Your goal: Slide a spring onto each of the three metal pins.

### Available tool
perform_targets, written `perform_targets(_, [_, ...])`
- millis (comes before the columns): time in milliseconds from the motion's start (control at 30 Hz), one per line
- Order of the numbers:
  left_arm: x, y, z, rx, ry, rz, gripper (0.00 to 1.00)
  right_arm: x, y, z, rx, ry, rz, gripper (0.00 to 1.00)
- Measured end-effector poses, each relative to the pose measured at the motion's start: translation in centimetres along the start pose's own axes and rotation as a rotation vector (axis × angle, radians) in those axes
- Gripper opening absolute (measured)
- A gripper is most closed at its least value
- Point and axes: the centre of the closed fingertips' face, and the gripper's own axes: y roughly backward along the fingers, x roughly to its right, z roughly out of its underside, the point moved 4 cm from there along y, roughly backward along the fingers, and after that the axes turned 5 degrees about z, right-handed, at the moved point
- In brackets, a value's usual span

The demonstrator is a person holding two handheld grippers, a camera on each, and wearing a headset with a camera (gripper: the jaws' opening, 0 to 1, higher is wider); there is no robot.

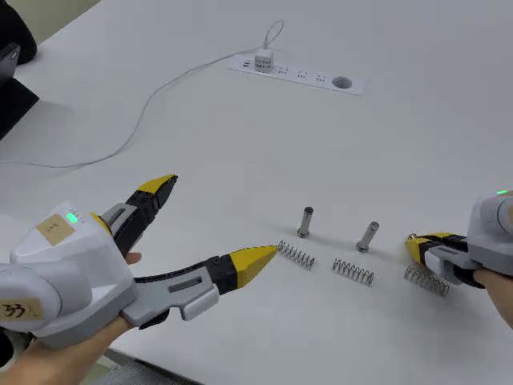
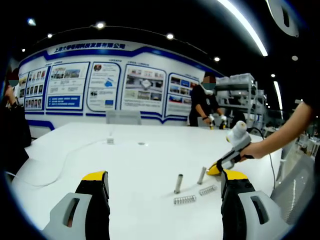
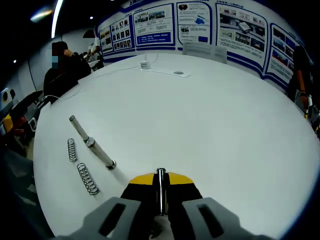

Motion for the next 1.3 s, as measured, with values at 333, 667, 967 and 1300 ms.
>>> perform_targets(333, [0.3,-0.1,0.3,-0.016,0.005,0.027,0.94,0.4,0.4,-0.3,0.028,-0.028,0.020,0.08])
perform_targets(667, [0.3,-0.1,0.1,-0.013,-0.002,0.021,0.95,0.9,1.2,-1.5,0.085,-0.069,0.024,0.08])
perform_targets(967, [0.2,-0.1,0.0,-0.006,0.001,0.017,0.95,1.2,2.2,-1.8,0.111,-0.074,0.027,0.08])
perform_targets(1300, [0.4,-0.2,0.1,-0.008,-0.002,0.030,0.94,1.7,3.1,-2.0,0.158,-0.054,0.037,0.08])
